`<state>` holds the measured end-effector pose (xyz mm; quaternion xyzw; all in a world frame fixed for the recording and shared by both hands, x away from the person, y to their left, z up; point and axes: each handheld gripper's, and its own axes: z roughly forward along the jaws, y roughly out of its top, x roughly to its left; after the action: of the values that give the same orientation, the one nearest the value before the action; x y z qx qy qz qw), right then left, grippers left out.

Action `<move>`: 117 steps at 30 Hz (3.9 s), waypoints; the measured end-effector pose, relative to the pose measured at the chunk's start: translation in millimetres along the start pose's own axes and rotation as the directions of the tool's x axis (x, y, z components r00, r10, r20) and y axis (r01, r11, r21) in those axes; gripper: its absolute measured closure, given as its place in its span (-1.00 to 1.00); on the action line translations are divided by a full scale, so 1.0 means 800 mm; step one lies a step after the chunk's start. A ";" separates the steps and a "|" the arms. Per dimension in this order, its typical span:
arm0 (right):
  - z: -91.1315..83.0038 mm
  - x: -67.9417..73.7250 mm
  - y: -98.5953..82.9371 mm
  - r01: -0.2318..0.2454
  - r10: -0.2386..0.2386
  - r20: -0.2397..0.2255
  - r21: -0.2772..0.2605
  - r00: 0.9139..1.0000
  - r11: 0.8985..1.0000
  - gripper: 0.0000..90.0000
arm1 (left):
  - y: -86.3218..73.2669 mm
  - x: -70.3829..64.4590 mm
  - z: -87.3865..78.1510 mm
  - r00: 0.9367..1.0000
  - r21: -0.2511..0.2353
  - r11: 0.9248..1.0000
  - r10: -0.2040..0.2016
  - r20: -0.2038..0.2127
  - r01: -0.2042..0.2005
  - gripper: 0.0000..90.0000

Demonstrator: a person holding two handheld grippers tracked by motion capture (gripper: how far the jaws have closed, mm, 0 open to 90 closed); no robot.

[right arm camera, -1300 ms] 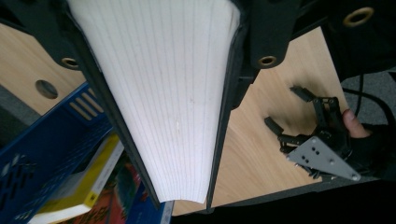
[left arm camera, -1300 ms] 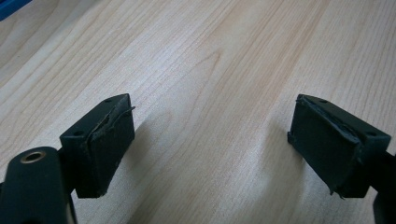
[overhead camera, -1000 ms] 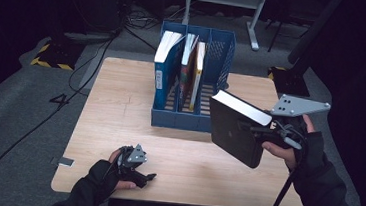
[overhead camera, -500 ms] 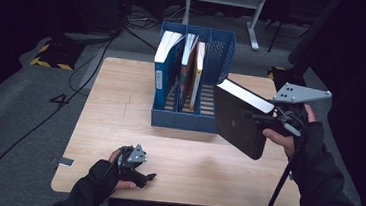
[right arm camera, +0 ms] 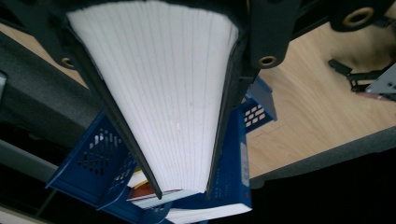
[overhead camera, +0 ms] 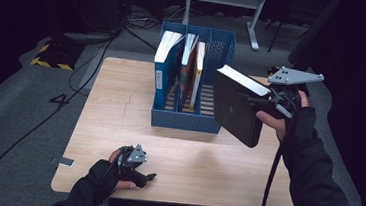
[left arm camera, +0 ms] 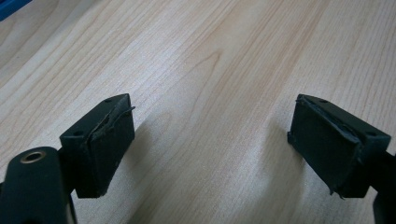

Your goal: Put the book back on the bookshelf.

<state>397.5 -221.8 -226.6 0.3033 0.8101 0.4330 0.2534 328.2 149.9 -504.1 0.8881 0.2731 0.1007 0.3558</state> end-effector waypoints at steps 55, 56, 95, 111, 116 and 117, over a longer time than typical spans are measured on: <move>0.147 -0.058 0.040 -0.249 0.256 0.218 -0.061 0.942 0.967 0.19 | 0.000 0.000 0.000 1.000 -0.002 1.000 0.011 0.006 -0.011 -0.68; 0.149 -0.058 0.040 -0.251 0.260 0.220 -0.068 0.940 0.965 0.19 | 0.000 0.000 0.000 1.000 -0.002 1.000 0.011 0.006 -0.011 -0.68; 0.233 -0.060 0.031 -0.371 0.385 0.343 -0.110 0.857 0.922 0.18 | 0.002 -0.001 0.002 1.000 0.001 1.000 0.019 0.017 -0.019 -0.68; 0.261 -0.056 0.000 -0.366 0.381 0.356 -0.112 0.853 0.924 0.18 | 0.005 -0.001 0.005 0.999 0.002 1.000 0.024 0.028 -0.024 -0.69; 0.267 -0.057 -0.010 -0.368 0.387 0.349 -0.122 0.854 0.922 0.18 | 0.005 -0.001 0.005 0.999 0.001 1.000 0.025 0.032 -0.025 -0.69; 0.268 -0.057 -0.012 -0.370 0.387 0.349 -0.119 0.853 0.921 0.18 | 0.006 -0.001 0.006 0.999 0.001 1.000 0.025 0.033 -0.025 -0.69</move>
<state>570.7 -140.6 -334.8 0.5259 0.6625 0.4291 0.3167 330.9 144.1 -504.3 0.8932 0.2561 0.0902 0.3585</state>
